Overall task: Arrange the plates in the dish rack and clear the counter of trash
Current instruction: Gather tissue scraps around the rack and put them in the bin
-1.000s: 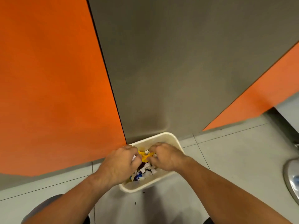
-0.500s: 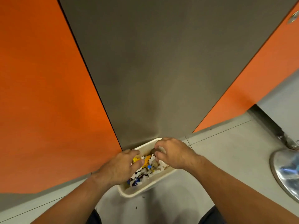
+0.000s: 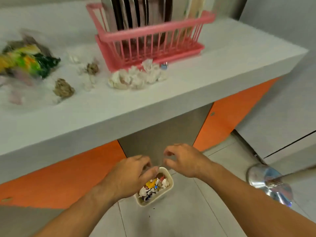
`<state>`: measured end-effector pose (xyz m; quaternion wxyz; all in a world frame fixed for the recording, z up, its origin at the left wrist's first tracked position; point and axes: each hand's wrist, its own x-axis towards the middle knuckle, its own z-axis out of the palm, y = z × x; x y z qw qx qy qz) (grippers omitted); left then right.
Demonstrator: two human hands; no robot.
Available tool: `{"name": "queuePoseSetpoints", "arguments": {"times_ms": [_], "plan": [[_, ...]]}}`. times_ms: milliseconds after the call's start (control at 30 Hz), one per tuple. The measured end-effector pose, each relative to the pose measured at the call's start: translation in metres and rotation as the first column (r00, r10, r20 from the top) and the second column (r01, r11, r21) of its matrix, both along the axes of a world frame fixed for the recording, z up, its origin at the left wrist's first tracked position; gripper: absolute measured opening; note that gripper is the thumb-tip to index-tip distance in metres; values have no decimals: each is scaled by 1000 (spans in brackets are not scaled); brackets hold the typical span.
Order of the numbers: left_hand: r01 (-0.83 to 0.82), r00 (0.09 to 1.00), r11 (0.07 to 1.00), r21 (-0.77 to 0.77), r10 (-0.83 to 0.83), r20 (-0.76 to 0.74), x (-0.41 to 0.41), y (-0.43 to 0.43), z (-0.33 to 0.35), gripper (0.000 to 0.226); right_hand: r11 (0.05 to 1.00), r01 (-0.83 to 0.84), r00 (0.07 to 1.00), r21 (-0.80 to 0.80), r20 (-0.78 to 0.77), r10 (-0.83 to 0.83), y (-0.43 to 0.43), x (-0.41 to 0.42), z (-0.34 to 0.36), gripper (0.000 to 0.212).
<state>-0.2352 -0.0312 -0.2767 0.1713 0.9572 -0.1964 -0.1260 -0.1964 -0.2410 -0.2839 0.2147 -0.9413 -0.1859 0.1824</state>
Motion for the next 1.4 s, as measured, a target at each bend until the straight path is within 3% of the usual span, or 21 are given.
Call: {"name": "queuePoseSetpoints", "arguments": {"times_ms": [167,333,600,1033,1200,1267,1400], "plan": [[0,992,999,-53,6,124,11,-17,119,53,1000,-14,993,21,120,11,-18,-1,117,26],[-74,965,990,-122,102,240,22,-20,166,40,993,47,967,107,244,-73,-33,12,169,24],[-162,952,972,-170,199,233,35,-7,176,36,992,94,969,80,220,-109,-18,39,178,25],[-154,935,963,-221,215,282,119,27,185,24,918,388,898,80,193,-396,37,121,177,41],[-177,928,956,-234,241,283,130,32,182,21,917,396,899,-49,225,-376,56,146,163,57],[-211,918,949,-234,275,287,134,32,180,20,925,367,913,-103,230,-337,55,156,160,53],[-267,902,938,-222,324,284,140,27,179,19,959,284,945,-10,173,-278,38,158,158,41]]}}
